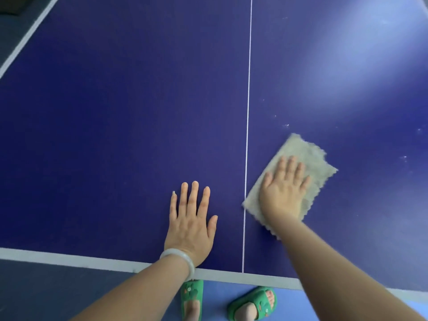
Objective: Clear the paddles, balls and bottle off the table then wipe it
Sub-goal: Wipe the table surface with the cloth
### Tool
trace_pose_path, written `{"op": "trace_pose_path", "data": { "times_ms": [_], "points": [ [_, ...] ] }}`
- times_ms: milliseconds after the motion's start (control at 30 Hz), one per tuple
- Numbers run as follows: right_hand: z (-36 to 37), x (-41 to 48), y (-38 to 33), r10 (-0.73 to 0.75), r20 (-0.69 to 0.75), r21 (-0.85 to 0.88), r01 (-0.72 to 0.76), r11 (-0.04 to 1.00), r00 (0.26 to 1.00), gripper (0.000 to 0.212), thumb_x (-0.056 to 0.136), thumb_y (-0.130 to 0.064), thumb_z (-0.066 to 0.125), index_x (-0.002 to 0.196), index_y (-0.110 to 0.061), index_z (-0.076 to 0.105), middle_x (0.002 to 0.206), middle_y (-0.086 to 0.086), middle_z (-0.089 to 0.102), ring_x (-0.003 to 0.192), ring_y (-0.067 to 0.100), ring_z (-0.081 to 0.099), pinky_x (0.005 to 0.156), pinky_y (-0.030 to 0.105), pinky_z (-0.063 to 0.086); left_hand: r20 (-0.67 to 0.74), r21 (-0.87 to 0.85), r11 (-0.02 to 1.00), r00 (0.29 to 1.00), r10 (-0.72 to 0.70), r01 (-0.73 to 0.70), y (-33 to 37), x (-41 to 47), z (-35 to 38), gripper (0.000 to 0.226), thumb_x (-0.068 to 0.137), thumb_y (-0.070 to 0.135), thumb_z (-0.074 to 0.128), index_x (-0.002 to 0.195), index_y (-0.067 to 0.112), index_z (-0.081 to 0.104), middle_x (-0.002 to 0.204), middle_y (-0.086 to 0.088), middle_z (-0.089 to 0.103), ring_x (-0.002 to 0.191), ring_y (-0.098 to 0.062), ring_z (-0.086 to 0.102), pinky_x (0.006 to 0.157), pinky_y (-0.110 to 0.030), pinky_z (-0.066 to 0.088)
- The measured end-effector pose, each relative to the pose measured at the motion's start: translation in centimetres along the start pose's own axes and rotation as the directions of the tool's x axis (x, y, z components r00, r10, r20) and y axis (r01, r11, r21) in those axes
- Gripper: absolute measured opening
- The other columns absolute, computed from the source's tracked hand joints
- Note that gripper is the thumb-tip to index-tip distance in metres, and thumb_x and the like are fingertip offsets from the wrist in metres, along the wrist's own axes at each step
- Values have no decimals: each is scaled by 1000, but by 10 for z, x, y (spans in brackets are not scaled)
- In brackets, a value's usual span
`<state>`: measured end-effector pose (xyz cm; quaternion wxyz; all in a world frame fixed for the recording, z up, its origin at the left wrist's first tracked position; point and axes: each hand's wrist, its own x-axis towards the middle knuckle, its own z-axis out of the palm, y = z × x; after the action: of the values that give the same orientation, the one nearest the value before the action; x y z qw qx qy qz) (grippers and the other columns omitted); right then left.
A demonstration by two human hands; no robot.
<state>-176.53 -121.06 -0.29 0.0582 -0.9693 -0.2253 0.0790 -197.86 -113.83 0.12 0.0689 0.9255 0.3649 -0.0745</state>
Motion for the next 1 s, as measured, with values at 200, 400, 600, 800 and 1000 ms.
{"op": "trace_pose_path", "data": {
  "times_ms": [200,400,600,800,1000],
  "points": [
    [5,-46,35,-557,71,-71,561,825,828,59,103,-43,18,158,-26,6,165,-5,1,152,16,-6,123,47,2,-9,-5,1000,1000,2,-2,0,1,0,67,97,48,18,154,15,22,160,-15,21,149,-37,13,118,-58,18],
    [-6,-12,52,112,-2,-9,-112,994,994,61,103,-41,15,157,-22,-2,165,0,-5,152,21,-9,122,49,-4,-23,-1,1000,1000,10,-10,0,1,3,67,97,49,18,154,15,21,160,-16,21,149,-37,12,118,-58,16],
    [6,-91,30,-412,52,-57,414,908,910,60,102,-42,22,158,-23,9,165,-2,2,152,17,-5,123,47,1,-28,11,1000,1000,8,-8,1,1,1,68,96,48,19,154,14,24,159,-16,23,149,-38,13,119,-57,15],
    [-20,-75,102,-227,33,-44,228,973,973,59,99,-38,28,155,-21,27,160,3,26,150,23,17,122,48,9,-32,33,999,999,4,-3,1,0,-1,68,96,49,13,155,16,20,161,-15,20,149,-37,11,120,-56,13],
    [-13,-55,73,-62,-10,-27,61,998,998,58,103,-42,21,157,-21,13,164,2,11,151,25,5,122,47,-2,-60,47,999,998,-2,5,1,0,2,67,97,50,12,155,16,20,160,-15,22,149,-36,13,120,-55,14]
  ]
}}
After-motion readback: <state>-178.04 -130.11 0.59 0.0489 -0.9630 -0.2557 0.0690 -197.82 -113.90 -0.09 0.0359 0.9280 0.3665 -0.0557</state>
